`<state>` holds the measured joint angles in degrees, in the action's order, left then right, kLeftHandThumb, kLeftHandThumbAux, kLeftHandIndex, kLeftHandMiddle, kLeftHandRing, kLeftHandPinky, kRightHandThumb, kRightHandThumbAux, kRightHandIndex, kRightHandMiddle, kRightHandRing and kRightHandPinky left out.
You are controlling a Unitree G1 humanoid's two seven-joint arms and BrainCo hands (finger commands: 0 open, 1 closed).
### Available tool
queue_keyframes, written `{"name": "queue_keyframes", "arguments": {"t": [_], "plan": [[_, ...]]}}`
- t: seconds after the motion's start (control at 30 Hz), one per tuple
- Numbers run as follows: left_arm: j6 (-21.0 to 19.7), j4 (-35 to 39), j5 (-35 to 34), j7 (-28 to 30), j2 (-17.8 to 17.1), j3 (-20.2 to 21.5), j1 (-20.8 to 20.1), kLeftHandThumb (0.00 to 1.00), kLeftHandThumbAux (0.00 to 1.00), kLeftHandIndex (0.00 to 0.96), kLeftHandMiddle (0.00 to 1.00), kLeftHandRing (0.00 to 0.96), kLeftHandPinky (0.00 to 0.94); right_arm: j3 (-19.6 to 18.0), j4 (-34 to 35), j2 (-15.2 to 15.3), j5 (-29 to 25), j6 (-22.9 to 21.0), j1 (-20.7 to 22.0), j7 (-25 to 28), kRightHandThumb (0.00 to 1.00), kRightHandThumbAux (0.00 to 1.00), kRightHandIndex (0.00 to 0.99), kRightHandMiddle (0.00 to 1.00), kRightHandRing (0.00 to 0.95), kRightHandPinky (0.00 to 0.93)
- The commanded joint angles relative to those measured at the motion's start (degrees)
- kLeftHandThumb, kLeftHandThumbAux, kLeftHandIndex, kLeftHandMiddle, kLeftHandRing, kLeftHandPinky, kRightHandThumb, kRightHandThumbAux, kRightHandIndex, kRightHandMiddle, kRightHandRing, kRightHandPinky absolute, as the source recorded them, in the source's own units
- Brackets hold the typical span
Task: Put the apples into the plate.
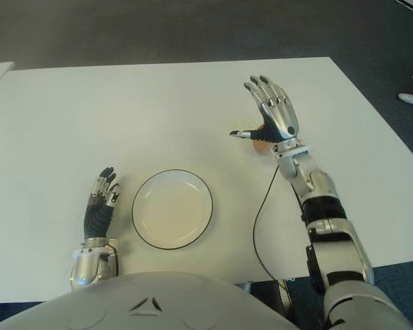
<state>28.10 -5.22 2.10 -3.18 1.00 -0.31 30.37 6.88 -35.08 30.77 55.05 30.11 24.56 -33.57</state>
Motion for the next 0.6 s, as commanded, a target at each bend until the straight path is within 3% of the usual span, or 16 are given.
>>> {"name": "queue_keyframes", "arguments": {"t": [0.03,0.23,0.43,0.6], "plan": [[-1.3,-3.0,-1.1,0.9,-0.4,0.7,1.3,0.035,0.495,0.000,0.000,0.000,0.012,3.4,-7.5,1.0,-0.2,-2.4,4.6,-0.4,0.331,0.432,0.033,0.034,0.000,0.000],[-0.8,-3.0,-2.0,1.4,-0.6,1.1,1.4,0.042,0.501,0.000,0.000,0.000,0.023,6.3,-14.9,1.5,-1.7,-3.4,9.2,-0.8,0.321,0.432,0.027,0.025,0.000,0.000],[-0.6,-2.4,-2.1,1.7,-1.1,1.7,2.0,0.043,0.505,0.000,0.000,0.000,0.017,8.7,-28.2,0.7,-3.5,-4.9,16.3,-0.5,0.314,0.449,0.023,0.022,0.000,0.000],[-0.3,-2.3,-1.9,2.1,-1.6,2.3,2.2,0.041,0.511,0.000,0.000,0.000,0.010,10.1,-32.9,-0.6,-5.6,-6.1,18.6,0.3,0.328,0.456,0.023,0.021,0.000,0.000]]}}
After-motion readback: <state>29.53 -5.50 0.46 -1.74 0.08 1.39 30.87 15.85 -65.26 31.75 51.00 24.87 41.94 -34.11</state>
